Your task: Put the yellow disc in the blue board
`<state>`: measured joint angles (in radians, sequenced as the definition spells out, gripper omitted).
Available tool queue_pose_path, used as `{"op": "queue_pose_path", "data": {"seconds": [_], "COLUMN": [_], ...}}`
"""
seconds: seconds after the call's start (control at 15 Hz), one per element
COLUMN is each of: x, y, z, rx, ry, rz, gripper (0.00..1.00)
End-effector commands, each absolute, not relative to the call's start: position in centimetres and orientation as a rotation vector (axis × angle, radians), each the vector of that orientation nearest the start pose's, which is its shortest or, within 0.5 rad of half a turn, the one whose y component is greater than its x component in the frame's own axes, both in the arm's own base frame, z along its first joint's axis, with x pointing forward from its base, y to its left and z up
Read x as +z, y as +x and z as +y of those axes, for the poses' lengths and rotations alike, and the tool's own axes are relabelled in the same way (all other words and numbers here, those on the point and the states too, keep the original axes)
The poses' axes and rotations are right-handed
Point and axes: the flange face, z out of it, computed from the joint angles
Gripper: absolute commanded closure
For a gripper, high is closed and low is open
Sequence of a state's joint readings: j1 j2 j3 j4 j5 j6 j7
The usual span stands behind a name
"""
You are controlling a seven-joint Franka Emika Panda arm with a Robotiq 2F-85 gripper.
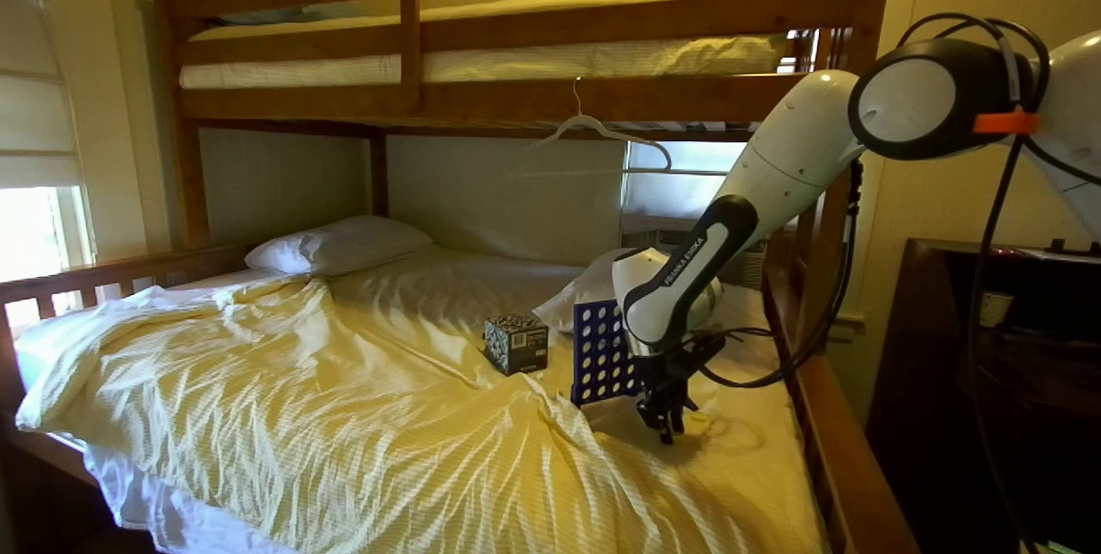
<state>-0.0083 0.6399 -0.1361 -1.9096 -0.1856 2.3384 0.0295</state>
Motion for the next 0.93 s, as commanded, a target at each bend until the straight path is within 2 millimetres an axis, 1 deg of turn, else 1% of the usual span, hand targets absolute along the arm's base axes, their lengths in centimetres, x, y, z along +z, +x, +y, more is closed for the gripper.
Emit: {"op": "queue_pose_path", "data": {"seconds": [0.0,0.07,0.13,0.27,0.33,0.4,0.47,0.53,0.6,0.67,0.87], "x": [13.87,13.72,13.63,13.57,13.58,13.61,13.68,13.75,13.79,13.83,14.10], "y": [60.47,60.51,60.57,60.69,60.74,60.81,60.86,60.90,60.91,60.95,61.06], "z": [-8.84,-8.84,-8.85,-8.84,-8.83,-8.83,-8.83,-8.82,-8.85,-8.88,-8.96], "rx": [0.391,0.394,0.395,0.394,0.392,0.390,0.388,0.386,0.385,0.383,0.380], "ry": [-3.343,-3.343,-3.343,-3.344,-3.345,-3.346,-3.346,-3.346,-3.345,-3.345,-3.345], "rz": [0.024,0.027,0.028,0.028,0.028,0.028,0.028,0.029,0.030,0.032,0.037], "gripper": [0.66,0.73,0.70,0.72,0.75,0.77,0.89,0.96,0.95,1.00,0.98]}}
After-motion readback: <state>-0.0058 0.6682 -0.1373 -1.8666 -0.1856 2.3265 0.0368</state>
